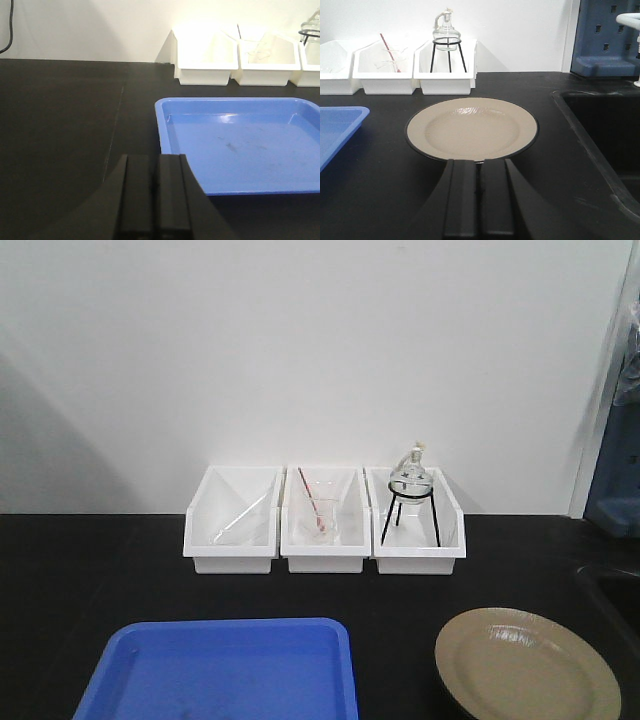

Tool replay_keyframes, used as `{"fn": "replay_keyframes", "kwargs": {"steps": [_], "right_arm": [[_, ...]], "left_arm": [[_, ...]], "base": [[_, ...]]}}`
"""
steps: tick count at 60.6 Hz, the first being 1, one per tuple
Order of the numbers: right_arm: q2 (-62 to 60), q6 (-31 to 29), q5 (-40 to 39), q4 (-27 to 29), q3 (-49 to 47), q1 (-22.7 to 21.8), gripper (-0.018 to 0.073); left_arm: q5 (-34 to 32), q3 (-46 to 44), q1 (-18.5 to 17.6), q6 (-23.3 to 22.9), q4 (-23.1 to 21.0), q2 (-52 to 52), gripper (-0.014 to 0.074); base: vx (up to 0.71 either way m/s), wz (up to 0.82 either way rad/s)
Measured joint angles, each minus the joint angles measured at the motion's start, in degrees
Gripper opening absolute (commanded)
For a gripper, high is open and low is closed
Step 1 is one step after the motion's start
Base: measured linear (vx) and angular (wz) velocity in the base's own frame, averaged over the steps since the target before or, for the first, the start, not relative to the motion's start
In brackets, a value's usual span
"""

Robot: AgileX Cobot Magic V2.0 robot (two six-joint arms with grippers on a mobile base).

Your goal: Place disk in tray to left cabinet

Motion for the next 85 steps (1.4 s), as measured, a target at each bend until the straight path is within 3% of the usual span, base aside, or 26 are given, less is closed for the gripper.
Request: {"fn": "replay_keyframes", "kwargs": {"steps": [64, 85], "right_arm": [[0.00, 0.00, -0.74, 0.00, 0.00, 0.00, -0.0006], [0.00, 0.06, -12.13, 0.06, -0.09, 0.00, -0.0003]], "left_arm": [[-0.26, 0.00, 0.00, 0.00, 0.00, 0.00, -0.0006], [-12.46, 0.00, 0.00, -3.81, -1.72, 0.00, -0.0006]], "base": [[0.00, 0.00], [0.00, 0.00]]}}
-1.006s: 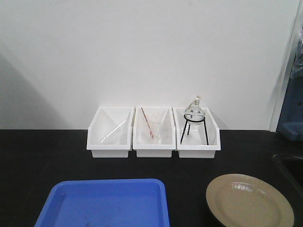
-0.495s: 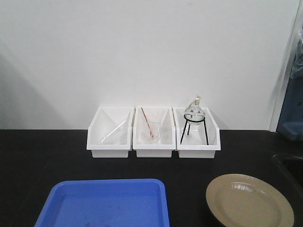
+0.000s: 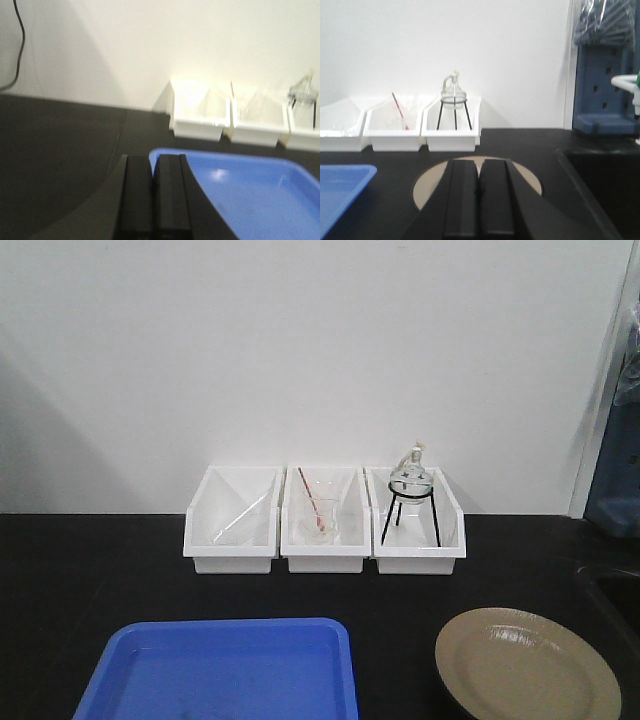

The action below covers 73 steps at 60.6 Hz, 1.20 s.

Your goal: Place disk in tray to left cabinet

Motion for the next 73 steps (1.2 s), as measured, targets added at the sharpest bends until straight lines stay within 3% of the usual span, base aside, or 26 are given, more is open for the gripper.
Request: {"fn": "replay_keyframes", "kwargs": {"steps": [9, 15, 22, 34, 42, 57, 73], "right_arm": [[0.00, 0.00, 2.79, 0.88, -4.30, 0.00, 0.0001], [0.69, 0.00, 5.75, 1.04, -9.13, 0.00, 0.0005], [3.51, 0.12, 9.69, 1.15, -14.13, 0.00, 0.0016], [12.93, 0.16, 10.89, 1.15, -20.32, 0.00, 0.0080], [20.16, 0.16, 9.97, 1.15, -21.34, 0.00, 0.0162], [32.76, 0.18, 4.81, 1.25, -21.34, 0.00, 0.0331], [42.48, 1.71, 3.11, 3.23, -21.34, 0.00, 0.0340]], "left_arm": [[-7.93, 0.00, 0.00, -0.13, 0.00, 0.00, -0.0004], [-9.39, -1.65, 0.00, -0.19, -0.05, 0.00, -0.0003], [-7.43, -7.20, 0.00, -0.19, -0.05, 0.05, 0.0000], [1.72, -17.16, 0.00, -0.19, -0.05, 5.78, 0.0008], [1.29, -19.42, 0.00, -0.19, -0.05, 11.08, 0.0032], [3.05, -19.51, 0.00, -0.19, -0.05, 20.20, 0.0179], [3.47, -19.51, 0.00, -0.19, -0.05, 25.91, 0.0388]], "base": [[0.00, 0.00], [0.00, 0.00], [0.00, 0.00], [0.00, 0.00], [0.00, 0.00], [0.00, 0.00], [0.00, 0.00]]}}
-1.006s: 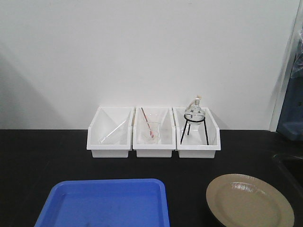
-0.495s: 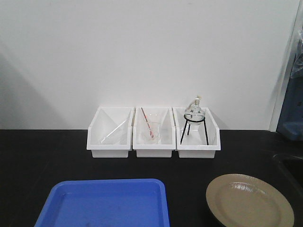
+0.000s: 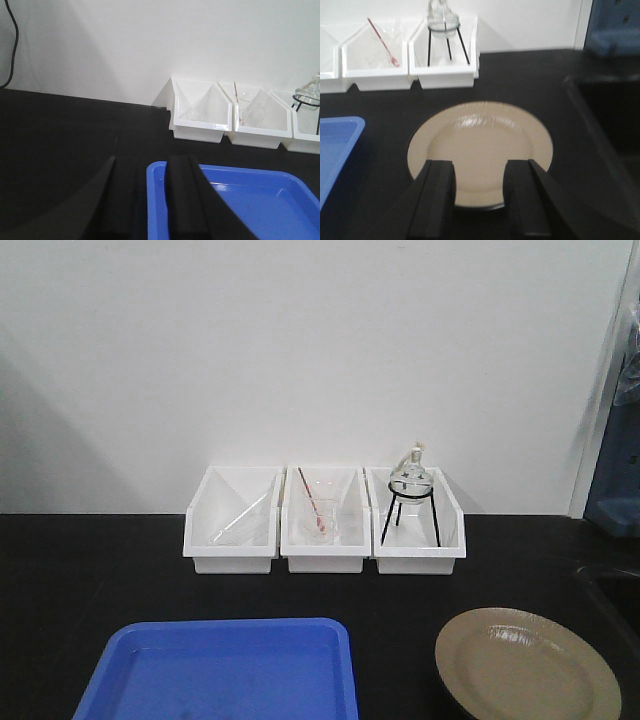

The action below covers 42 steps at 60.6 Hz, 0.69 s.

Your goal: Place disk in tray to left cabinet

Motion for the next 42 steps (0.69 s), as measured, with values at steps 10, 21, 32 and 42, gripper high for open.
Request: {"fn": "replay_keyframes", "kwargs": {"steps": [10, 21, 32, 42], "right_arm": [[4.92, 8.90, 0.88, 13.27, 0.00, -0.24, 0.0340], [14.13, 13.92, -2.45, 28.14, 0.00, -1.23, 0.0340], [26.27, 14.50, -10.14, 31.02, -1.47, -1.23, 0.0340], [36.01, 14.74, -12.21, 32.01, -5.59, -1.23, 0.0341]], "left_arm": [[0.07, 0.00, 0.00, 0.00, 0.00, 0.63, 0.0401], [0.07, 0.00, 0.00, -0.02, 0.00, 0.70, 0.0401], [0.07, 0.00, 0.00, -0.06, 0.00, 0.70, 0.0401], [0.07, 0.00, 0.00, -0.06, 0.00, 0.70, 0.0401]], "base": [[0.00, 0.00], [0.00, 0.00], [0.00, 0.00], [0.00, 0.00]]}}
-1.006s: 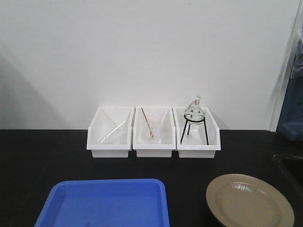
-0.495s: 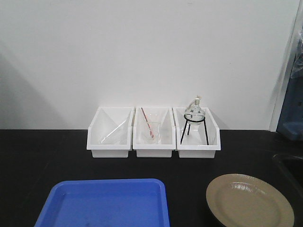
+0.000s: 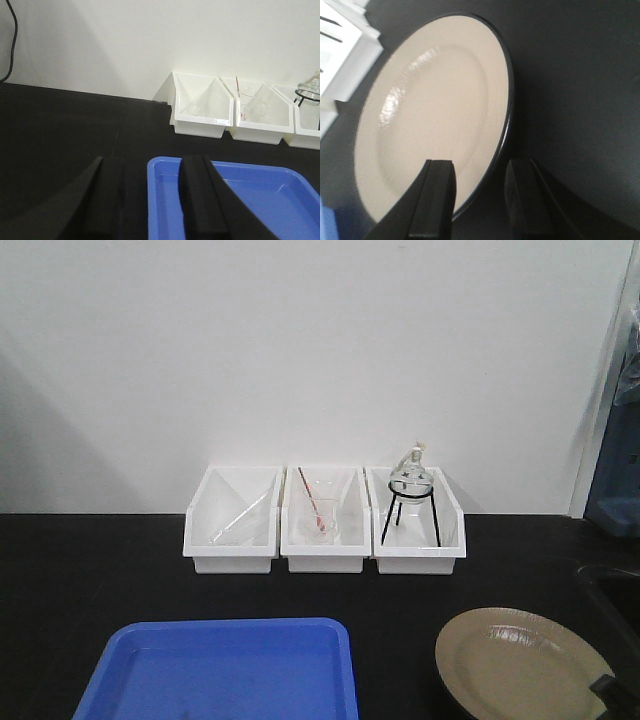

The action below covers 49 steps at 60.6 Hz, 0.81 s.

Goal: Place disk in tray to left cabinet
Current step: 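Lower the right gripper to the beige plate rim and grasp it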

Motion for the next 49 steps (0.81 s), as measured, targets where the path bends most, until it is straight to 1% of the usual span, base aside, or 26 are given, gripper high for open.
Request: {"fn": "replay_keyframes", "kwargs": {"steps": [11, 20, 37, 49], "right_arm": [[8.61, 0.00, -0.46, 0.99, -4.91, 0.00, 0.0341], [13.33, 0.24, -0.46, 2.07, -7.84, 0.00, 0.0341], [17.54, 1.38, -2.10, 7.65, -8.76, 0.00, 0.0341], [18.99, 1.51, -5.04, 8.03, -9.32, 0.00, 0.0338]], "left_arm": [[0.00, 0.00, 0.00, 0.00, 0.00, 0.00, 0.0401], [0.00, 0.00, 0.00, 0.00, 0.00, 0.00, 0.0401], [0.00, 0.00, 0.00, 0.00, 0.00, 0.00, 0.0401], [0.00, 0.00, 0.00, 0.00, 0.00, 0.00, 0.0401]], "base": [[0.00, 0.00], [0.00, 0.00], [0.00, 0.00], [0.00, 0.00]]}}
